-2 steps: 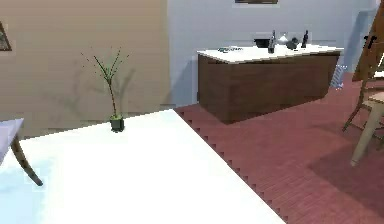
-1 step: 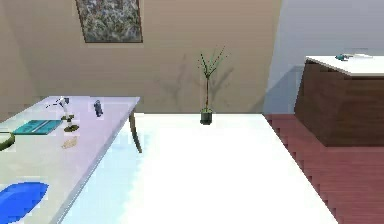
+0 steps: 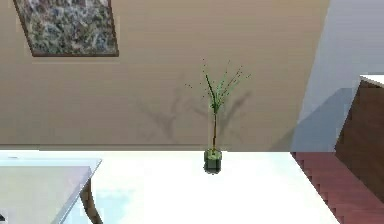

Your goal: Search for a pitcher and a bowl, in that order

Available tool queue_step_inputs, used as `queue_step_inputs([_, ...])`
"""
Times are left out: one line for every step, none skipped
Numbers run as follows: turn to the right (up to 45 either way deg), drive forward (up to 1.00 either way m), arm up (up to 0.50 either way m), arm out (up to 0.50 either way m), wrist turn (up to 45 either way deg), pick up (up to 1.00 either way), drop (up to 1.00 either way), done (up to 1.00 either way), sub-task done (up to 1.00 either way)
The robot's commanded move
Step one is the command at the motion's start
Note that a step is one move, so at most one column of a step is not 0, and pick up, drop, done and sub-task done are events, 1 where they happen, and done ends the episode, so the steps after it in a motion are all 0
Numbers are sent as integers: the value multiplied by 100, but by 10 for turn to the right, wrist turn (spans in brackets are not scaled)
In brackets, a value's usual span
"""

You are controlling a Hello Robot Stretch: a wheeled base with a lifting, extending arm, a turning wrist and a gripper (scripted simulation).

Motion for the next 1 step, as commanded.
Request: queue_step_inputs([0,80,0,0,0,0,0,0,0])
